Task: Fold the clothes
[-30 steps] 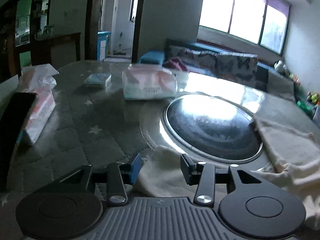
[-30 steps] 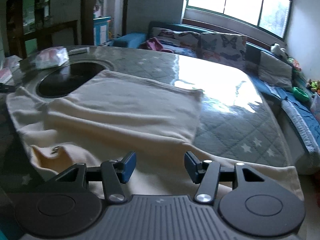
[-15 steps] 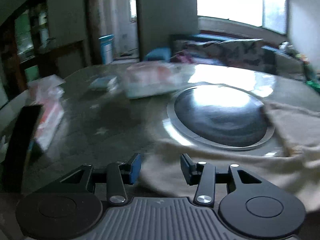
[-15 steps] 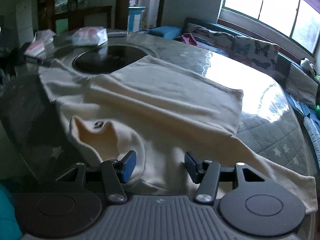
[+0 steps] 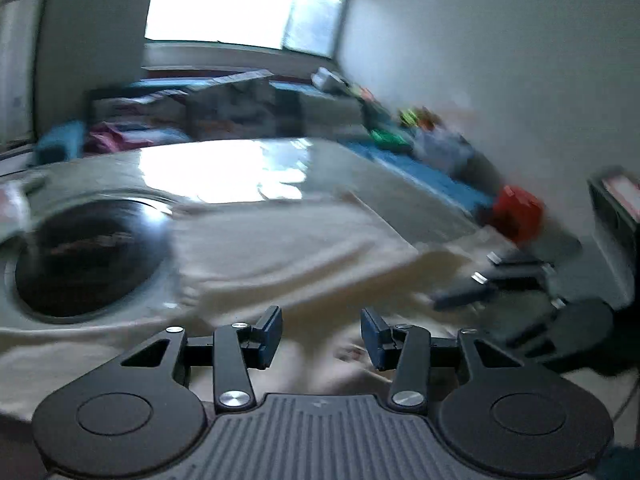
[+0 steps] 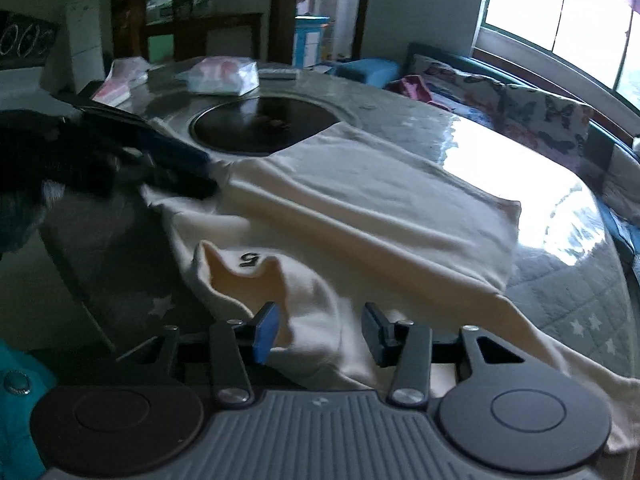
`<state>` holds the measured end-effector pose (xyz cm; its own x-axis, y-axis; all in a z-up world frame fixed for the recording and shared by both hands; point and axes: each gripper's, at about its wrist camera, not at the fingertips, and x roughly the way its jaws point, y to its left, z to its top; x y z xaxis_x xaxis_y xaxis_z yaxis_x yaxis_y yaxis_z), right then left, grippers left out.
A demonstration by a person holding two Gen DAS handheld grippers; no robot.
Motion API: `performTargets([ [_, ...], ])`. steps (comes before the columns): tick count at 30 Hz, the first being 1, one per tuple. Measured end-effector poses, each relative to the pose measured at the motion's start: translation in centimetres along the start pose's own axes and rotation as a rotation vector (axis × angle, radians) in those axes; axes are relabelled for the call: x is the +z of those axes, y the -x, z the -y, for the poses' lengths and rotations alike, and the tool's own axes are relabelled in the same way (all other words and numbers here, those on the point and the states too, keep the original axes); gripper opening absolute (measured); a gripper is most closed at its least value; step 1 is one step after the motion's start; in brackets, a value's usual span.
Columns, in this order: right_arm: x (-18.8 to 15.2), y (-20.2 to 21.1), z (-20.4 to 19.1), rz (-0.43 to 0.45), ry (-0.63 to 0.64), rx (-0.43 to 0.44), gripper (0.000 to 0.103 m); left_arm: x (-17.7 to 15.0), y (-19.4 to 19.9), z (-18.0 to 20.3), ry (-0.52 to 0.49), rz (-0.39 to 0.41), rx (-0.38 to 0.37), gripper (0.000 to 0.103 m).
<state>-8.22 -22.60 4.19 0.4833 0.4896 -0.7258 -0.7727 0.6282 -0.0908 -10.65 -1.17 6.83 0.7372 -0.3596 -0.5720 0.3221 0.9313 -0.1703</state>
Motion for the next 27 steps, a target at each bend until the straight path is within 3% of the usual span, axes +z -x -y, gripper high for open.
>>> performTargets([
  [3, -0.1, -0.7, -0.2, -0.019, 0.016, 0.014, 0.033, -0.4, -1.8, 1.2, -0.049, -0.057, -0.029, 0.047],
  [7, -0.3, -1.2, -0.5, -0.035, 0.037, 0.014, 0.021, -1.0, -3.5, 1.7, -0.072, -0.123, -0.007, 0.045],
  [9, -0.3, -1.2, -0.6, -0.034, 0.049, 0.01, 0.012, -1.3, -3.8, 1.8, -0.08, -0.129, 0.003, 0.027],
  [12, -0.4, -0.9, -0.6, -0.025, 0.051, 0.005, 0.007, -1.4, -3.5, 1.9, -0.09, -0.109, -0.003, 0.015],
  [19, -0.5, 1.5, -0.3, -0.011, 0.063, 0.03, 0.005, -1.3, -0.6, 2.3, -0.115, -0.047, -0.05, 0.012],
  [24, -1.1, 2.2, -0.9, -0.053, 0.097, 0.085, 0.006, -2.3, -0.5, 2.3, -0.118, -0.085, -0.08, 0.012],
  [27, -0.9, 2.5, -0.9, -0.067, 0.112, 0.121, 0.011, -2.8, -0.7, 2.3, -0.117, -0.114, -0.094, 0.013],
])
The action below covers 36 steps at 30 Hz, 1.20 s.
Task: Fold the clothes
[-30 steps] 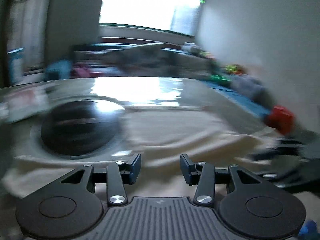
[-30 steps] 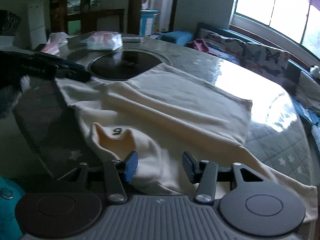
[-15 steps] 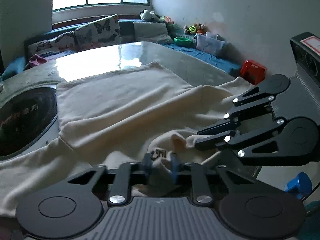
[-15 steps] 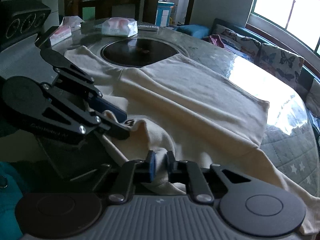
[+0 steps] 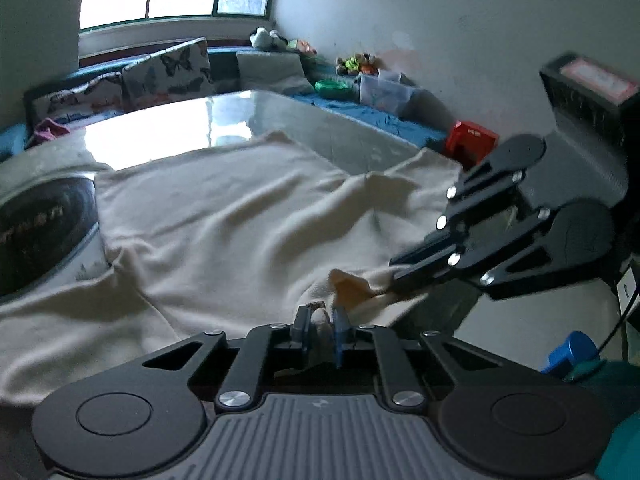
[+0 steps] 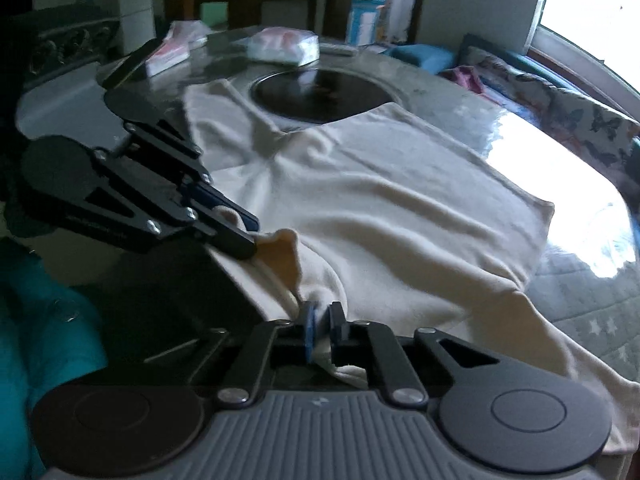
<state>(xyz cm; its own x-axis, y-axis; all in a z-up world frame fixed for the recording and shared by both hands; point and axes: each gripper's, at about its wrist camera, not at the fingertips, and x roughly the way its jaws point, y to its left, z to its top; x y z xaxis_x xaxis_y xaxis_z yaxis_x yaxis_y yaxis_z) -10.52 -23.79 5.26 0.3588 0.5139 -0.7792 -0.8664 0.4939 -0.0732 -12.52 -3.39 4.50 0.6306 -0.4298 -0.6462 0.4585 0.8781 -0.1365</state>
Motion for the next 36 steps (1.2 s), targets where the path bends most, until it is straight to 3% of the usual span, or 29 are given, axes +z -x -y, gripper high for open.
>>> performTargets([
  [5, 1.7, 0.8, 1.4, 0.072, -0.055, 0.01, 0.012, 0.0, -0.3, -0.3, -0.005, -0.013, -0.019, 0.013],
  [10, 1.8, -1.8, 2.2, 0.071, -0.106, 0.007, 0.012, 0.1, -0.1, -0.7, -0.005, -0.008, -0.029, 0.014],
  [14, 0.8, -3.3, 1.4, 0.035, -0.077, 0.039, 0.017, 1.1, 0.5, -1.6, 0.009, 0.021, -0.019, 0.018],
  [18, 0.0, -2.3, 0.0, 0.019, 0.005, 0.03, 0.019, 3.2, 0.0, -3.1, 0.014, 0.059, 0.046, 0.018],
  [23, 0.5, -1.8, 0.4, 0.045, -0.011, 0.003, 0.02, 6.4, -3.9, -6.2, 0.089, 0.058, 0.137, 0.018],
  [29, 0.7, -3.3, 3.9, 0.067, -0.165, -0.124, 0.021, 9.8, -8.9, -7.9, 0.095, 0.045, 0.168, 0.018],
  [36, -2.0, -2.3, 4.3, 0.045, -0.221, -0.148, 0.026, 12.8, -14.4, -9.3, 0.099, -0.001, 0.209, 0.018],
])
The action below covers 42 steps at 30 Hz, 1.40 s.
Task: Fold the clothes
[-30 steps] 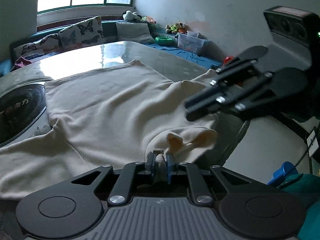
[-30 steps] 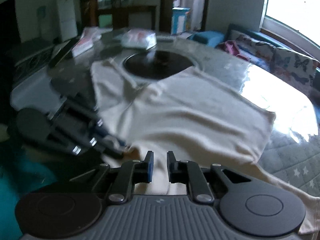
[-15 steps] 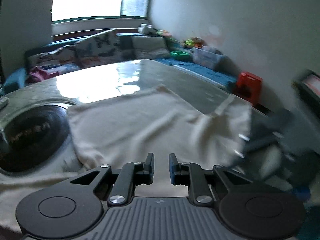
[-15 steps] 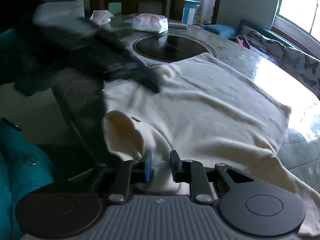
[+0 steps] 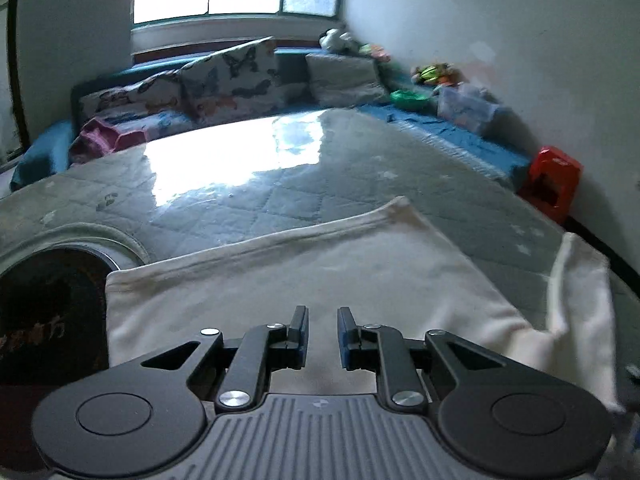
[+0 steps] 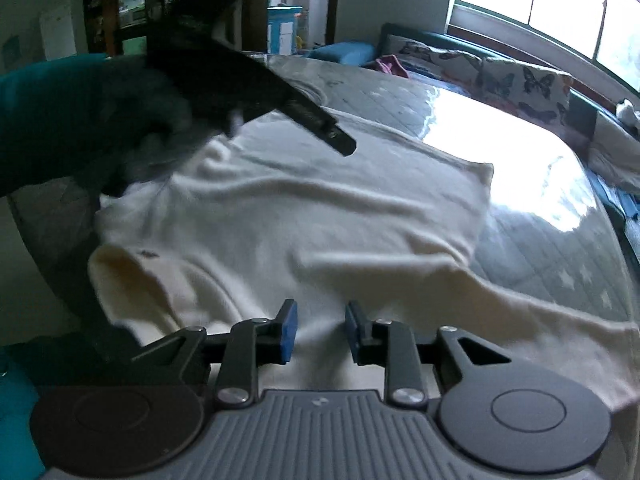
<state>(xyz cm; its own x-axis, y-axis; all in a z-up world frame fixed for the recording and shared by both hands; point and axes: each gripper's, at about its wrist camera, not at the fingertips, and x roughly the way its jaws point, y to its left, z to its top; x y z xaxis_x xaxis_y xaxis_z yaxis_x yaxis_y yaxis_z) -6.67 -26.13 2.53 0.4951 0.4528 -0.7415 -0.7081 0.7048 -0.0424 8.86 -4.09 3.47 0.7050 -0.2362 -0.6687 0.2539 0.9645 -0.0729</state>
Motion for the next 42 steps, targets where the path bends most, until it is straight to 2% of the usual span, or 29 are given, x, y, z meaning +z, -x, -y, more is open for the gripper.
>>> performTargets([
  [8, -1.7, 1.6, 0.3, -0.012, -0.018, 0.013, 0.025, 0.5, -1.4, -0.3, 0.022, -0.001, 0.033, 0.018],
  [11, -1.2, 1.7, 0.2, -0.031, -0.002, 0.018, 0.025, 0.6, -1.6, -0.4, 0.031, 0.005, 0.046, 0.018],
  [14, 0.1, 2.1, 0.3, 0.005, 0.015, 0.015, 0.026, 0.8, -1.9, -0.6, 0.04, 0.012, 0.06, 0.018],
  [17, 1.4, 1.0, 0.8, 0.046, 0.01, -0.006, 0.026, 0.7, -1.8, -0.8, 0.049, 0.015, 0.056, 0.018],
  [21, 1.9, -1.5, 1.9, 0.028, -0.028, -0.037, 0.028, 0.6, -1.8, -1.0, 0.055, 0.023, 0.052, 0.018],
  [24, 1.2, -1.4, 2.6, 0.025, -0.065, -0.038, 0.031, 0.8, -1.8, -1.5, 0.066, 0.028, 0.047, 0.018],
  [28, 1.0, -0.7, 2.3, 0.022, -0.058, -0.053, 0.032, 0.8, 0.6, -2.8, 0.077, 0.045, 0.039, 0.02],
  [30, 1.3, -0.4, 1.5, 0.034, -0.032, -0.031, 0.036, 0.8, 2.0, -3.4, 0.08, 0.056, 0.036, 0.02],
  [36, 2.7, -0.6, -1.6, 0.064, 0.057, 0.073, 0.037, -3.0, 7.7, -3.8, 0.052, 0.071, -0.032, 0.02],
  [42, 3.1, -1.7, -5.0, 0.055, 0.118, 0.152, 0.037, -8.4, 11.0, -2.5, 0.039, 0.057, -0.062, 0.02],
])
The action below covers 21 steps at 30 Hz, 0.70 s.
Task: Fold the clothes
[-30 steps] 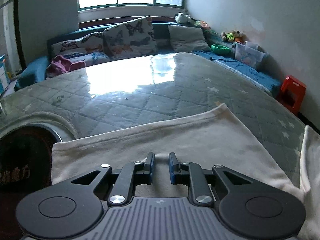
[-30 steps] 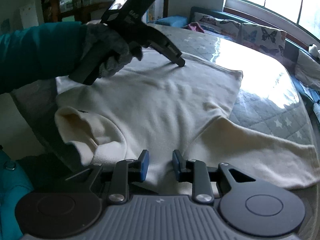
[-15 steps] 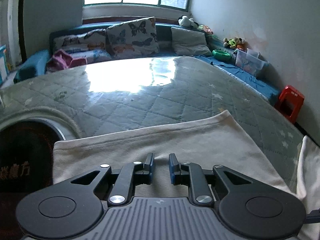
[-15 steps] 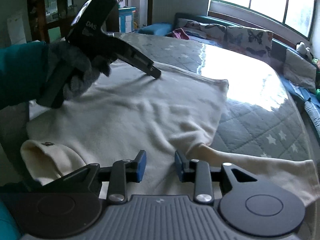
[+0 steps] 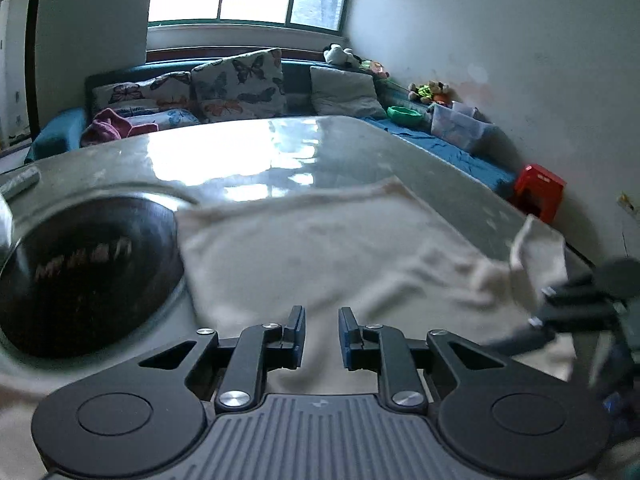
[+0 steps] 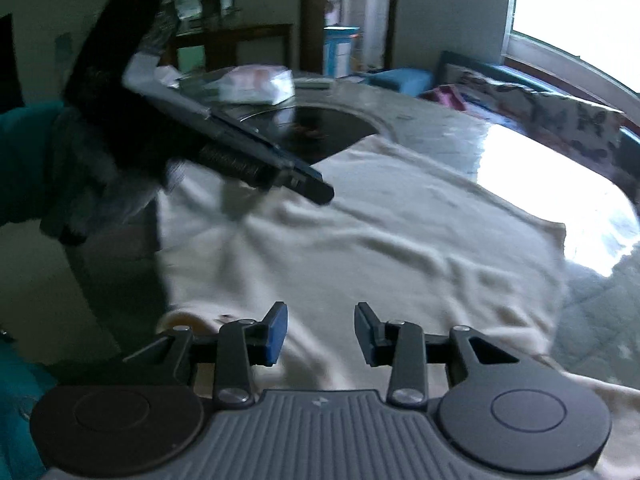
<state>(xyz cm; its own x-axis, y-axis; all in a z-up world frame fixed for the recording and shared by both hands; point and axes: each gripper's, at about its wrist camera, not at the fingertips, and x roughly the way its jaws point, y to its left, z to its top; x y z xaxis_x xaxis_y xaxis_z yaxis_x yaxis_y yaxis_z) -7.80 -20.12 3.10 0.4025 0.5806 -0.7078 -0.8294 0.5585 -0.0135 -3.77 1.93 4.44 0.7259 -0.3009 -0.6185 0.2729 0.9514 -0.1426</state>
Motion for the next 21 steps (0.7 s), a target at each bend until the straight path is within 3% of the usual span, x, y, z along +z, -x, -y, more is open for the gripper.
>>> performTargets([
  [4, -0.4, -0.3, -1.6, -0.021, 0.039, 0.033, 0.037, -2.1, 0.7, 0.1, 0.018, -0.013, 0.027, 0.019],
  [12, 0.0, 0.4, -2.0, 0.004, 0.04, 0.027, 0.037, -2.1, 1.7, -0.8, 0.103, 0.067, 0.036, 0.02],
  [16, 0.1, -0.2, -2.0, 0.0, 0.029, 0.034, 0.037, -2.0, 0.4, -1.8, 0.171, 0.03, 0.11, 0.019],
  [21, -0.5, -0.1, -1.9, -0.014, 0.028, 0.042, 0.037, -2.7, 2.0, -2.5, 0.247, 0.055, 0.112, 0.02],
])
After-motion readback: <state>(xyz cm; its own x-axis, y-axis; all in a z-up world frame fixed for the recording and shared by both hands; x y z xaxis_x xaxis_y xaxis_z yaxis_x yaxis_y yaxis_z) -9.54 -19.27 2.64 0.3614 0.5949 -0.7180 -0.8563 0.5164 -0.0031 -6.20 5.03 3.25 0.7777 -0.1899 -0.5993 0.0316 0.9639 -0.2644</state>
